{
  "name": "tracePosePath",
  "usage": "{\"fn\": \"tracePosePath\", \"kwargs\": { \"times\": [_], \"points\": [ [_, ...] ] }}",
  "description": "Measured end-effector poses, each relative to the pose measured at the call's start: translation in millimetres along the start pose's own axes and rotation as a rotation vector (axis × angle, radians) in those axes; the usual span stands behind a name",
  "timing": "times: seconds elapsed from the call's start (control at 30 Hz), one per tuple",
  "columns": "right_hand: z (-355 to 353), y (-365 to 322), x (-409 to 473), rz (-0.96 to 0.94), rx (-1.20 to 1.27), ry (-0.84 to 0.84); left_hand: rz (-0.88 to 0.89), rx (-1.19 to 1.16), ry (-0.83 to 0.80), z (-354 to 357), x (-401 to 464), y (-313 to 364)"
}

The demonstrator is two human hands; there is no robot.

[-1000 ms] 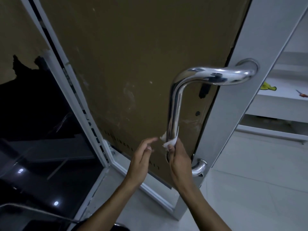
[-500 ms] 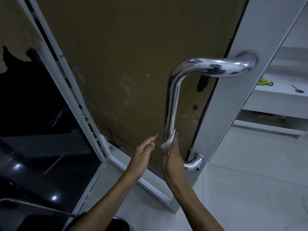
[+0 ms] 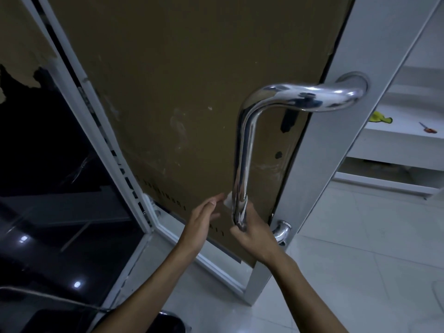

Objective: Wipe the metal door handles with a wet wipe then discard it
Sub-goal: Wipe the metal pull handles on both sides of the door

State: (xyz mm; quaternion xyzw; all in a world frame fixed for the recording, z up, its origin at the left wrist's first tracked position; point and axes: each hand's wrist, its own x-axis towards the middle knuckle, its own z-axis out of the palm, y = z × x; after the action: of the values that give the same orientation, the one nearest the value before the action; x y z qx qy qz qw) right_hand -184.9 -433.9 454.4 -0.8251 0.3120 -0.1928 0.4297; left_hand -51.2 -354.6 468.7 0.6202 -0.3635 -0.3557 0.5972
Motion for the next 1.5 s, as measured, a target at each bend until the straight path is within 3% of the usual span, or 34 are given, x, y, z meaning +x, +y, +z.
{"fn": "tracePosePath", "kwargs": {
  "times": [0.13,0.33,0.47,0.6,0.83,1.1,1.27,1.37,1.5],
  "points": [
    [8,18,-8,0.004,-0.193,-0.040,-0.037,0.003,-0.020,4,1,-2],
    [29,49,-29,-0.122,-0.818,0.055,-0.061,-0.017,-0.012,9,0,2],
    [38,56,-44,-0.119,-0.903,0.103,-0.065,-0.015,-0.018,9,-1,4],
    [45,51,-38,-0.094,-0.794,0.127,-0.072,-0.010,-0.030,7,0,4],
    [36,3,-9,-0.047,-0.019,0.198,-0.017,0.040,-0.024,-8,-3,9],
    [17,-18,-6,-0.157,0.352,0.296,0.202,0.143,0.031,-21,-14,27],
    [28,-5,-9,-0.122,0.263,0.564,0.149,0.177,-0.006,-22,-16,29],
    [23,-8,2,-0.097,0.271,0.644,0.097,0.234,-0.050,-19,-21,20],
    [10,-24,14,-0.227,0.180,0.725,0.196,0.280,-0.034,-2,-29,14]
  ]
}}
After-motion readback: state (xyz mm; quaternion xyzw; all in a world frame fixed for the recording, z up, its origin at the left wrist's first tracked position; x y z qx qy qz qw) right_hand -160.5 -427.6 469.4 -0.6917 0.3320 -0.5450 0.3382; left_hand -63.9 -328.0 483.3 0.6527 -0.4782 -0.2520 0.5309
